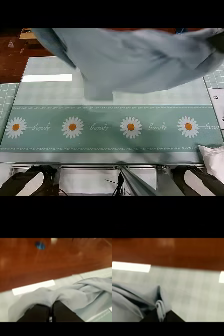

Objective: Fold the shirts.

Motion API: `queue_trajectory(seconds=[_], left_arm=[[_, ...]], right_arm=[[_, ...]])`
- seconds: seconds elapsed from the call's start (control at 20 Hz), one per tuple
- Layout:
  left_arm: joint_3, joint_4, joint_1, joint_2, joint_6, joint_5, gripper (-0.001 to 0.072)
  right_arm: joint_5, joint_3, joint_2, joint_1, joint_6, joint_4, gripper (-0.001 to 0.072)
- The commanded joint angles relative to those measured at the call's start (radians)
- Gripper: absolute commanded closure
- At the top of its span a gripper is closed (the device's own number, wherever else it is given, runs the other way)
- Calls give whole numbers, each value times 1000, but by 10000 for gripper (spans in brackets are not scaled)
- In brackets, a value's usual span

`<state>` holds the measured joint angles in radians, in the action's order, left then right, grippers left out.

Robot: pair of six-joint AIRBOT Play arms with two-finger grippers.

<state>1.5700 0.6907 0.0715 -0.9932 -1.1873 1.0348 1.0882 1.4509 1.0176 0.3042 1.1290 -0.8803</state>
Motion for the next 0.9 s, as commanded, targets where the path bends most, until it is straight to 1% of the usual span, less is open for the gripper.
queue_trajectory(seconds=[0.0,0.05,0.1,0.2,0.3,0.4,0.5,0.6,0.65,0.75,0.8,0.85], left_arm=[[175,1,90,98,-3,130,680],[195,3,105,125,-6,171,681],[205,24,116,152,-36,207,680],[207,123,121,214,-122,300,681],[207,217,121,262,-188,429,681],[207,296,121,299,-229,559,681],[206,354,121,315,-251,686,681],[200,370,121,307,-252,798,681],[178,372,121,302,-257,806,681],[90,374,121,292,-251,806,681],[31,374,121,282,-236,802,681],[-43,373,121,270,-234,782,681]], right_arm=[[-35,90,-140,0,126,-84,682],[-32,99,-177,0,166,-124,682],[-21,102,-218,0,209,-173,682],[64,102,-287,0,282,-261,682],[225,102,-336,0,312,-333,682],[382,102,-363,-1,330,-378,682],[542,101,-365,-1,330,-387,682],[737,98,-331,-3,325,-385,683],[752,80,-314,-24,341,-378,683],[767,16,-270,-97,340,-340,683],[765,-29,-241,-144,341,-343,683],[755,-80,-202,-195,340,-377,683]])
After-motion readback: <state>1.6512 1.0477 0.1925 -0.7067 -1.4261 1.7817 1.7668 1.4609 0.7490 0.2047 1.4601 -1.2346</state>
